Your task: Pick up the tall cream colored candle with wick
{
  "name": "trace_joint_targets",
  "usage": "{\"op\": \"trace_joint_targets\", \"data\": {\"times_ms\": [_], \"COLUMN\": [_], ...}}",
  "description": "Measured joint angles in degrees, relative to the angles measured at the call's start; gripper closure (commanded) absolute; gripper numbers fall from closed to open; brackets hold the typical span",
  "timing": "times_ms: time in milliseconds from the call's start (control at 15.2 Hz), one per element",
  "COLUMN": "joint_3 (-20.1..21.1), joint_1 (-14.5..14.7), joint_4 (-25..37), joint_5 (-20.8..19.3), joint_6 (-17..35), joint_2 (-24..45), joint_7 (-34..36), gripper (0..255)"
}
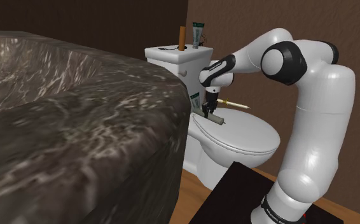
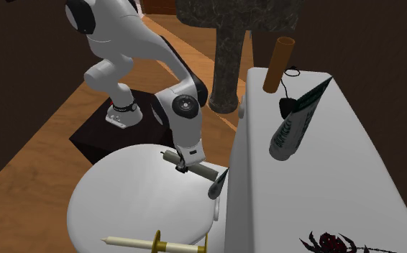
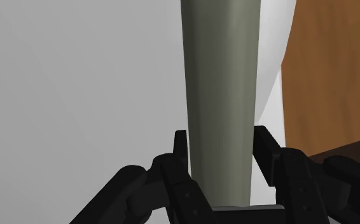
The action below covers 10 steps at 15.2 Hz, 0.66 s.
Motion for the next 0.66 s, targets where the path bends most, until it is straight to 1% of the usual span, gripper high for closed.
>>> {"op": "trace_joint_targets", "data": {"times_ms": [396, 660], "joint_3": [-0.2, -0.4], "joint_1": [0.5, 0.4], "joint_4": [1.1, 3.0], "joint_5": [-1.1, -1.6], "joint_6": [-3.6, -6.3], "joint_2": [-2.6, -3.5], "joint_7": [1.0, 1.2], "gripper": [255, 255]}}
